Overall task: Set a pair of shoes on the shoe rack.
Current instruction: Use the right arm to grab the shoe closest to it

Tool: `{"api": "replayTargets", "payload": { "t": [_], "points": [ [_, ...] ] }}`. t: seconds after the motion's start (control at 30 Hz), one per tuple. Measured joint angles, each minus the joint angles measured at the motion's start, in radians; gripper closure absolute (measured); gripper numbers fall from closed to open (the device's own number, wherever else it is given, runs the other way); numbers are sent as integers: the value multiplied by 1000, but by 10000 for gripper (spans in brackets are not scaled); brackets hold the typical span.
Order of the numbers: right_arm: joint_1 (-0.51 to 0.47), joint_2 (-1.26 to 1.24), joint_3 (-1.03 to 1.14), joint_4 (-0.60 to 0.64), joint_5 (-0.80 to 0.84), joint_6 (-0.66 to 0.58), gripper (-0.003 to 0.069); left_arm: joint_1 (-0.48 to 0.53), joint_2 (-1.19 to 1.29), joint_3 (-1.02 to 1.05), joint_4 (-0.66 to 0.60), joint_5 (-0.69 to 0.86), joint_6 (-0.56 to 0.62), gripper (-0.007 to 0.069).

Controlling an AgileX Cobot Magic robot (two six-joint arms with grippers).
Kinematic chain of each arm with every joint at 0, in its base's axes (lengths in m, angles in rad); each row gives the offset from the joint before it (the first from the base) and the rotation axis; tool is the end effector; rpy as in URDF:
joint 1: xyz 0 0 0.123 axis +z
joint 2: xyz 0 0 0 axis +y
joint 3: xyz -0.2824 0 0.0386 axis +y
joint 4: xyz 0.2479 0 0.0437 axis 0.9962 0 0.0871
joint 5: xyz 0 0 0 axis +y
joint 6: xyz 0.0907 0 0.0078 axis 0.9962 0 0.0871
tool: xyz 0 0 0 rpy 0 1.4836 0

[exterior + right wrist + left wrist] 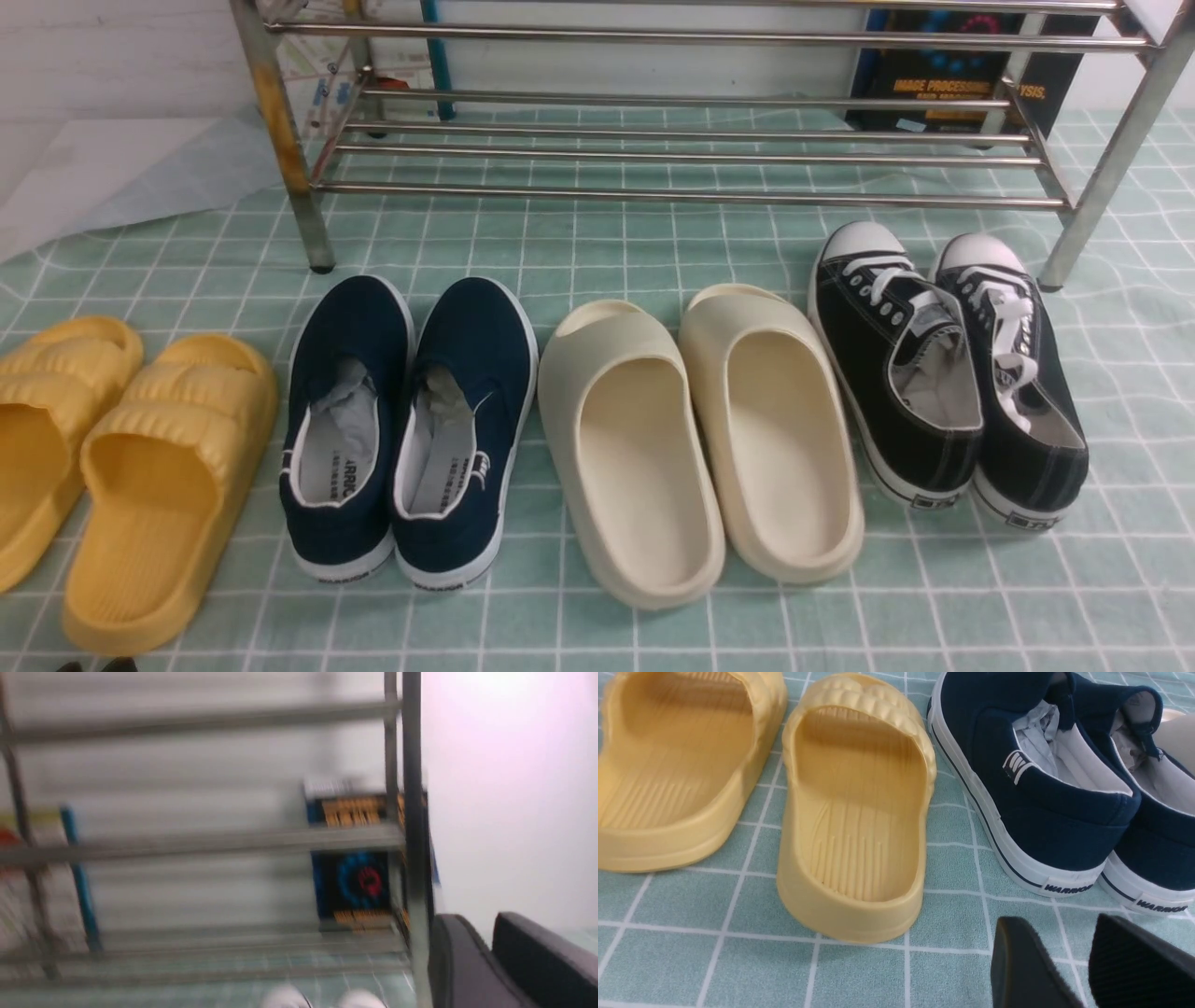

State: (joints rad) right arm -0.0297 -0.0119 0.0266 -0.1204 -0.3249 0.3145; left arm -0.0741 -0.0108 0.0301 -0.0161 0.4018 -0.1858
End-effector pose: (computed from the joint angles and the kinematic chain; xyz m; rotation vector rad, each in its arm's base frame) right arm 0.0498 0.0020 0.2332 0.1014 1.1732 0.1730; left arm 0.0517 -0.0044 0.1675 -0.1164 1.9057 -0.1920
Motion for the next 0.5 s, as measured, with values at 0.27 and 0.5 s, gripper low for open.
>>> {"api": "replayTargets", "payload": {
  "t": [0.27, 0.5],
  "points": [
    [0, 54, -61, -16, -179, 139, 530, 0, 0, 0, 0, 0, 0, 386],
    [0, 334, -439, -17, 11, -42, 659, 0, 0, 0, 0, 0, 0, 386]
  ]
}}
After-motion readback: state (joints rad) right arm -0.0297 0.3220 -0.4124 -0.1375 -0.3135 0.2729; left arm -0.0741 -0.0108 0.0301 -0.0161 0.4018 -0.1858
